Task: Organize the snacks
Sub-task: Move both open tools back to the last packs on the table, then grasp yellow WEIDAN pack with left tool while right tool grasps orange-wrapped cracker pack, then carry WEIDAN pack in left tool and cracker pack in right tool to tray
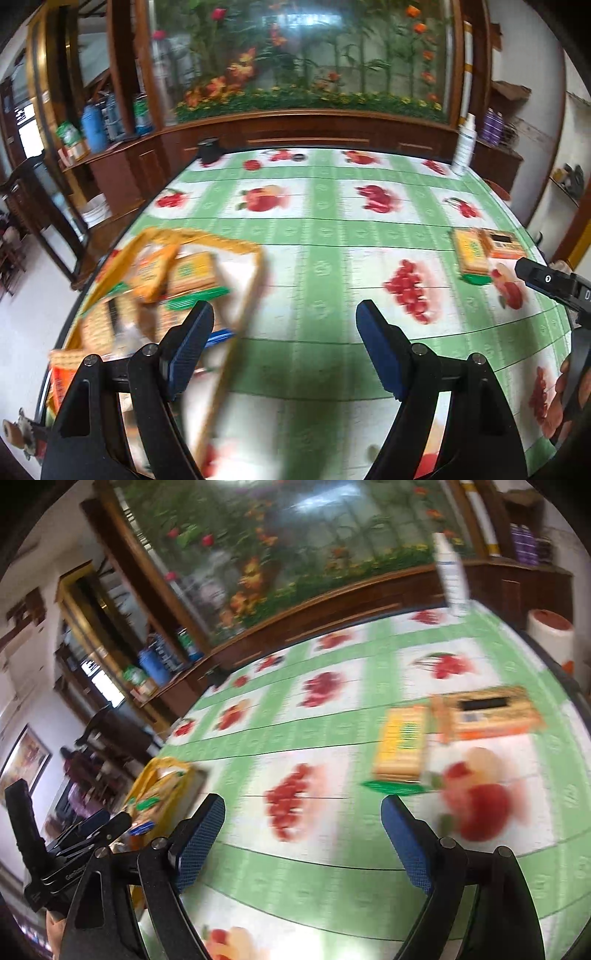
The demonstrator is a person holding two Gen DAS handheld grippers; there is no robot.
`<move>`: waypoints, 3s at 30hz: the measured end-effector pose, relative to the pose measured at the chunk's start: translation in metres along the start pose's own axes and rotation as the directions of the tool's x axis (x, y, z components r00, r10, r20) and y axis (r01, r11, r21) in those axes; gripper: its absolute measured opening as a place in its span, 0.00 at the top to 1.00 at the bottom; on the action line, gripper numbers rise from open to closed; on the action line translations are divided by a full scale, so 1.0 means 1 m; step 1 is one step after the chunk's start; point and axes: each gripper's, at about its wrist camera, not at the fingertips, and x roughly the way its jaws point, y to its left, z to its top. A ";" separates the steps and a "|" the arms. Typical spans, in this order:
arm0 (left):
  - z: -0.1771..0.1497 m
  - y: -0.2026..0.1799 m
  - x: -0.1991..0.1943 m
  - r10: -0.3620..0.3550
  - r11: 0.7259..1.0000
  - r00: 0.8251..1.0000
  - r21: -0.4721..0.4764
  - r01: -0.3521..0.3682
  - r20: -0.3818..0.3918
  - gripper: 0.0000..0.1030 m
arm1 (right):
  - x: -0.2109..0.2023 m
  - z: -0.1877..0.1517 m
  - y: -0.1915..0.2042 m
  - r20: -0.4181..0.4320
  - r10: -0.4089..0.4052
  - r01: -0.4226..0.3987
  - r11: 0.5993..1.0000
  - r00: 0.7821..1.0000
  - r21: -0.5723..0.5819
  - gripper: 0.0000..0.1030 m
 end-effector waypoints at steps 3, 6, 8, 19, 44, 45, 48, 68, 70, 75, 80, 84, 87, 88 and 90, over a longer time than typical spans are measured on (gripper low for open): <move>0.007 -0.026 0.004 -0.039 0.999 0.999 0.027 0.039 -0.009 0.23 | -0.006 0.002 -0.021 0.010 -0.039 0.039 0.999 0.999 0.025 0.14; 0.011 -0.052 0.011 -0.079 0.995 0.997 0.056 0.081 -0.024 0.23 | -0.010 0.004 -0.040 0.020 -0.080 0.079 0.996 0.997 0.044 0.14; 0.013 -0.070 0.016 -0.114 0.991 0.993 0.061 0.116 -0.035 0.23 | -0.011 0.006 -0.052 0.022 -0.109 0.107 0.993 0.994 0.058 0.14; 0.025 -0.160 0.072 -0.232 0.971 0.961 0.017 0.237 -0.150 0.23 | 0.013 0.037 -0.102 0.001 -0.226 0.223 0.964 0.974 0.142 0.14; 0.042 -0.181 0.111 -0.258 0.964 0.947 0.008 0.264 -0.193 0.23 | 0.068 0.088 -0.155 -0.120 -0.031 0.069 0.941 0.992 0.330 0.11; 0.043 -0.179 0.113 -0.257 0.965 0.947 0.004 0.263 -0.194 0.23 | 0.064 0.079 -0.152 -0.134 -0.012 0.057 0.941 0.991 0.334 0.11; 0.046 -0.178 0.119 -0.259 0.964 0.944 -0.003 0.264 -0.204 0.23 | 0.045 0.064 -0.145 -0.090 -0.068 0.092 0.954 0.994 0.286 0.08; 0.055 -0.198 0.141 -0.236 0.968 0.946 0.036 0.250 -0.220 0.23 | 0.057 0.021 -0.085 -0.138 -0.468 0.435 0.875 0.873 -0.213 0.46; 0.055 -0.202 0.142 -0.230 0.969 0.949 0.041 0.244 -0.214 0.21 | 0.048 0.020 -0.093 -0.128 -0.461 0.437 0.882 0.878 -0.179 0.46; 0.056 -0.206 0.149 -0.223 0.973 0.946 0.008 0.231 -0.237 0.18 | 0.034 0.021 -0.104 -0.112 -0.414 0.403 0.908 0.903 -0.113 0.46; 0.052 -0.221 0.149 -0.203 0.974 0.948 0.045 0.220 -0.246 0.18 | 0.025 0.026 -0.110 -0.087 -0.372 0.368 0.928 0.924 -0.059 0.46; 0.045 -0.219 0.152 -0.183 0.977 0.959 0.064 0.201 -0.217 0.26 | 0.020 0.026 -0.115 -0.075 -0.360 0.358 0.933 0.930 -0.035 0.46; 0.044 -0.216 0.147 -0.168 0.975 0.967 0.110 0.191 -0.194 0.57 | 0.015 0.030 -0.116 -0.056 -0.340 0.340 0.940 0.939 -0.016 0.46; 0.044 -0.211 0.146 -0.182 0.973 0.963 0.105 0.206 -0.199 0.57 | 0.014 0.030 -0.116 -0.049 -0.331 0.331 0.943 0.942 -0.010 0.46; 0.042 -0.206 0.143 -0.175 0.973 0.966 0.113 0.199 -0.192 0.57 | 0.012 0.031 -0.115 -0.044 -0.310 0.311 0.950 0.950 -0.001 0.46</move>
